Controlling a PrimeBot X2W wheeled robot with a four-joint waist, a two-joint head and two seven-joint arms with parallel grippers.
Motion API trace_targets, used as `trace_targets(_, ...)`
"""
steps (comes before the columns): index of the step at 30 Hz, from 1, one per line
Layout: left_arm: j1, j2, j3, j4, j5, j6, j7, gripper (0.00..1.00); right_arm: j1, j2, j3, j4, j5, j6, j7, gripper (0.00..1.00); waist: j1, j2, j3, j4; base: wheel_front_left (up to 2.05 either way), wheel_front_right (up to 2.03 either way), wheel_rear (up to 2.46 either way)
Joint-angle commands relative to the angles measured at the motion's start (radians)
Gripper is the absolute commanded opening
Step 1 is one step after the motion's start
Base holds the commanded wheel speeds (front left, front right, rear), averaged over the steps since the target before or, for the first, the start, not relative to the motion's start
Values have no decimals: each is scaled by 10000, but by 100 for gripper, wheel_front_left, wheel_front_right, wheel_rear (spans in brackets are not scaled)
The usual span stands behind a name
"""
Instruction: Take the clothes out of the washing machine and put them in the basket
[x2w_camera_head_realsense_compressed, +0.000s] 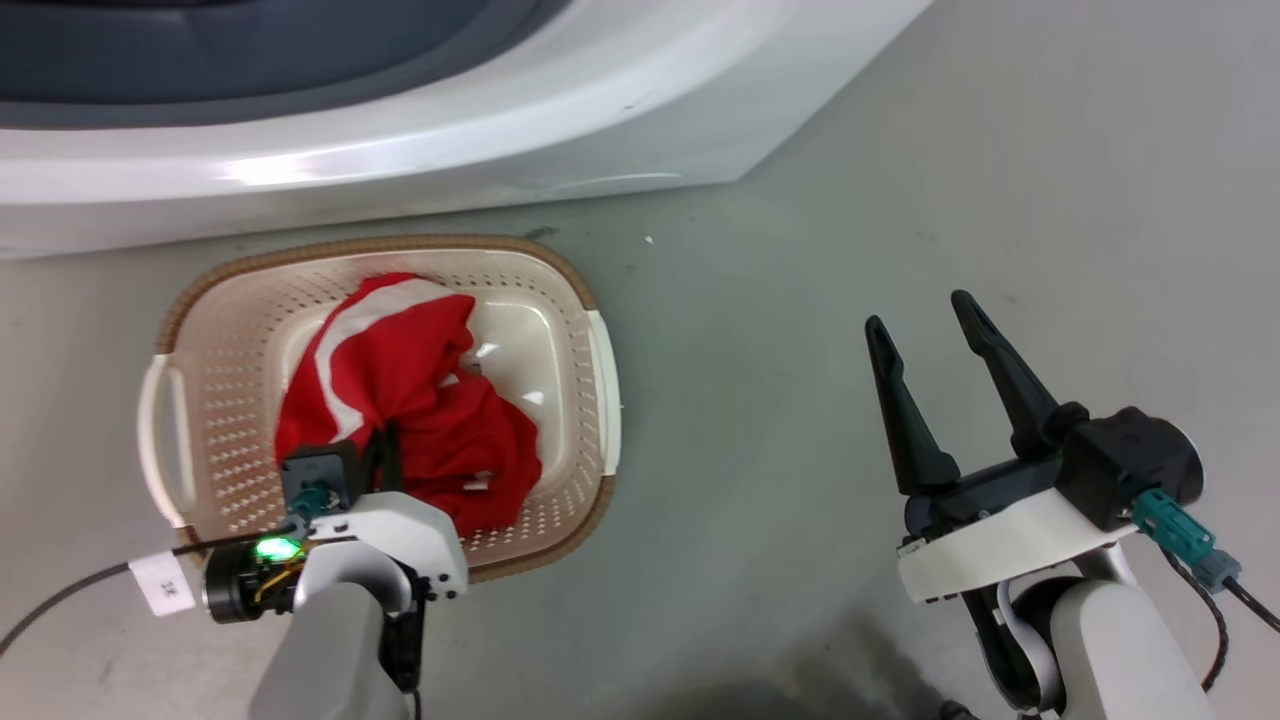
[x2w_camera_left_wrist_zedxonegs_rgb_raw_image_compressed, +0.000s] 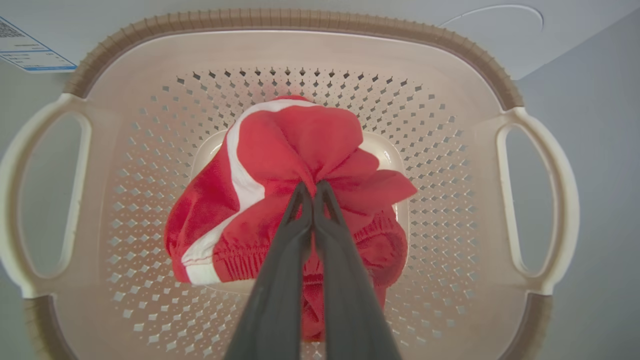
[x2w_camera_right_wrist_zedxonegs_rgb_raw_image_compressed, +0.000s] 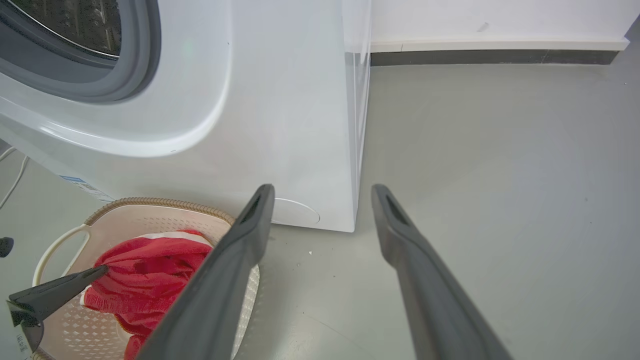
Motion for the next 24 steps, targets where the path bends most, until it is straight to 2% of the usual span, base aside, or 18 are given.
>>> trace_targets(1, -172, 102, 45, 110, 55, 23, -24, 0, -177, 21, 44, 8, 34, -7, -71, 100, -2, 0, 307, -276, 0, 0, 0)
trace_targets(8, -997, 370, 370, 1848, -29, 57, -25, 0, -520, 21, 297, 469, 347, -7, -401, 100, -2, 0, 681, -813, 0, 0, 0)
trace_targets(14, -1307, 470, 572, 3082, -192, 7, -25, 0, -588, 19, 427, 915, 515, -7, -635, 100, -2, 0, 462, -1078, 0, 0, 0)
trace_targets(15, -1288, 469, 619, 3224, -232, 33, -25, 26, -588, 21, 418, 983, 539, -7, -664, 100, -2, 0, 342, -1094, 0, 0, 0)
trace_targets(16, -1221, 441, 660, 3314, -292, 63, -25, 58, -570, 19, 404, 1045, 543, -7, -695, 100, -2, 0, 180, -1093, 0, 0, 0)
trace_targets(17, -1129, 410, 672, 3375, -280, 61, -25, 100, -534, 19, 374, 1114, 528, -7, -739, 100, -2, 0, 2, -1078, 0, 0, 0)
trace_targets(24, -157, 71, 846, 3262, -503, -156, -25, 100, -32, 16, 112, 1435, 276, -7, -658, 100, -2, 0, -1797, -722, 0, 0, 0)
